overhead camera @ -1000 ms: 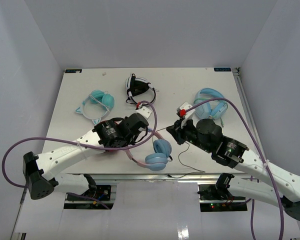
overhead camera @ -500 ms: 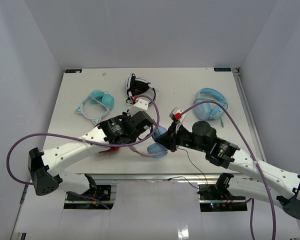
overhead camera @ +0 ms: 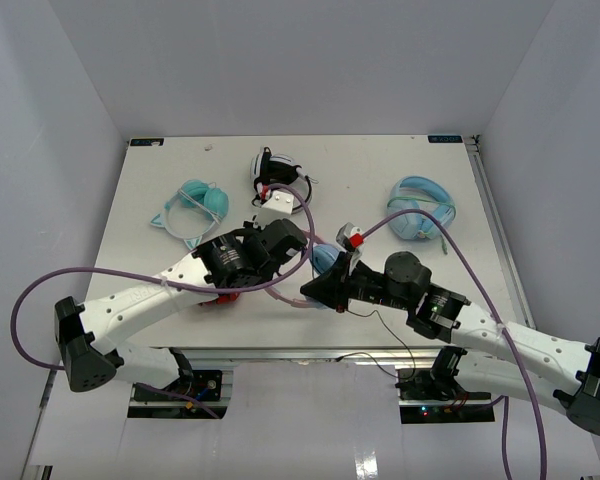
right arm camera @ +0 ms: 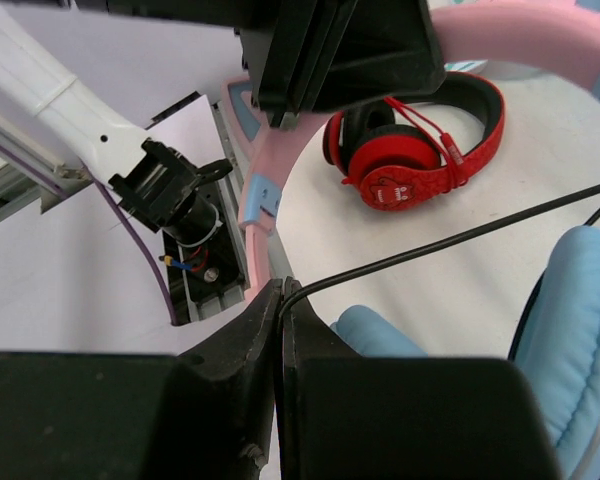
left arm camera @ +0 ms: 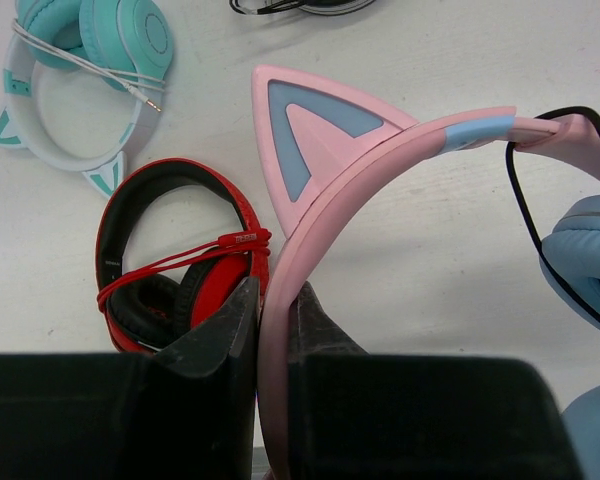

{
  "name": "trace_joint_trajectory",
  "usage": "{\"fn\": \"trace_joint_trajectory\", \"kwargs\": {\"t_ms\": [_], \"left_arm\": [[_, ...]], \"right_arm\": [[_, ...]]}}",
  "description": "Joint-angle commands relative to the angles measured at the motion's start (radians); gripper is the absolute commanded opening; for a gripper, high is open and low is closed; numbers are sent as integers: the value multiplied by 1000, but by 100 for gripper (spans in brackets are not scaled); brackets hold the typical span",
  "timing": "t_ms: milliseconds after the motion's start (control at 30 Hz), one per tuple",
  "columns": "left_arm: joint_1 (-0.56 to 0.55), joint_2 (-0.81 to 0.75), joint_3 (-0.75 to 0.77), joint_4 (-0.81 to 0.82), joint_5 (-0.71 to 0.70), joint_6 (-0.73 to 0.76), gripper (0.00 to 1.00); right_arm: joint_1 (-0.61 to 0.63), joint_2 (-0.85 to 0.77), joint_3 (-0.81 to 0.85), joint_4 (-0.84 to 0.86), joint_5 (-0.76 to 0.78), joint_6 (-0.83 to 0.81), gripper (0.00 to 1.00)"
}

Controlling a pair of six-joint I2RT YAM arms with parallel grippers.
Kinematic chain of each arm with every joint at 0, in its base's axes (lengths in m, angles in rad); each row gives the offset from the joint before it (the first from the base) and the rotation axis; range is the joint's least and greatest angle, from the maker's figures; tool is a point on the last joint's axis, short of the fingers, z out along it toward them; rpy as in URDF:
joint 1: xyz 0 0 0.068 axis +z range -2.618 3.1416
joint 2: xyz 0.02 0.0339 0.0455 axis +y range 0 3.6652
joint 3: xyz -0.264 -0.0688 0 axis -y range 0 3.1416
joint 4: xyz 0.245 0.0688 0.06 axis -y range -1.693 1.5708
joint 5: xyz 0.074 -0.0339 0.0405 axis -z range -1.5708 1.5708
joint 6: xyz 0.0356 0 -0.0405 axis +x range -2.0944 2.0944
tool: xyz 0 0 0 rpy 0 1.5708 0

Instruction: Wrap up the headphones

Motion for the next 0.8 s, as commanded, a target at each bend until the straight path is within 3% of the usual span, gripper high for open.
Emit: {"fn": "trace_joint_trajectory", "kwargs": {"t_ms": [0, 167, 500, 767], "left_arm": [[19, -76, 60, 90, -81, -80, 0], [19, -75, 101, 69, -71, -112, 0], [19, -120, 26, 113, -137, -119, 0], [19, -195, 16, 165, -108, -144, 0]], "right_arm": [[62, -27, -33, 137, -73, 16, 8], [109, -20, -42, 142, -41, 25, 8], [220, 20, -11, 161, 54, 4, 9], [317, 23, -58, 162, 236, -34, 8]]}}
